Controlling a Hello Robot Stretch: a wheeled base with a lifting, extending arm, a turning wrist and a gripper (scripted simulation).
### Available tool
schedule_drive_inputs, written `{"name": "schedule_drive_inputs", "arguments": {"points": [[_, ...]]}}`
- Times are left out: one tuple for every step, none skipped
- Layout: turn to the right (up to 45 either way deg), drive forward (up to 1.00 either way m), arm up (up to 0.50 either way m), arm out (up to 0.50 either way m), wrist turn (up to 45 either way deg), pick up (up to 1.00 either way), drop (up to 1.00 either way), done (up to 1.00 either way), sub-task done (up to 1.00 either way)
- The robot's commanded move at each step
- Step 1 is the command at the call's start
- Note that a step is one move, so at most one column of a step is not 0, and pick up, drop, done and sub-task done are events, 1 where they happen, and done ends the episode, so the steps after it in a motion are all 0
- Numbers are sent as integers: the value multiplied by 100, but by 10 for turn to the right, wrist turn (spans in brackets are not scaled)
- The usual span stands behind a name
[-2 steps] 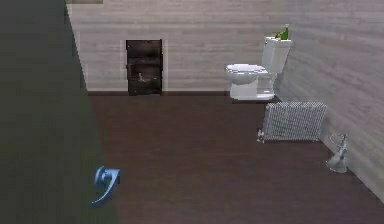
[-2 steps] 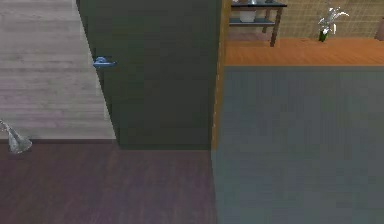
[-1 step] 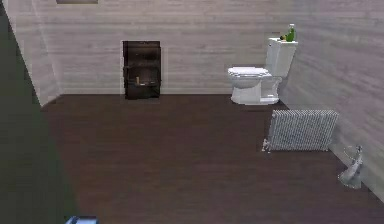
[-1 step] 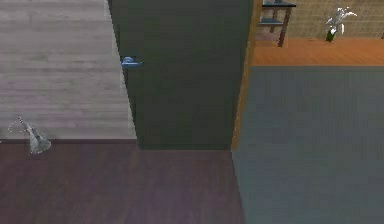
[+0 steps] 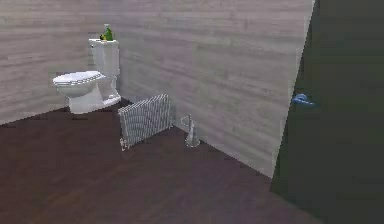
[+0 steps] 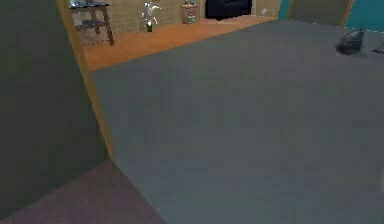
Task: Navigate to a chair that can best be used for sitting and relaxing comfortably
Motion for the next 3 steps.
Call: {"name": "schedule_drive_inputs", "arguments": {"points": [[420, 0, 0, 0, 0, 0, 0, 0, 0], [0, 20, 0, 0, 0, 0, 0, 0, 0], [-450, 0, 0, 0, 0, 0, 0, 0, 0]]}}
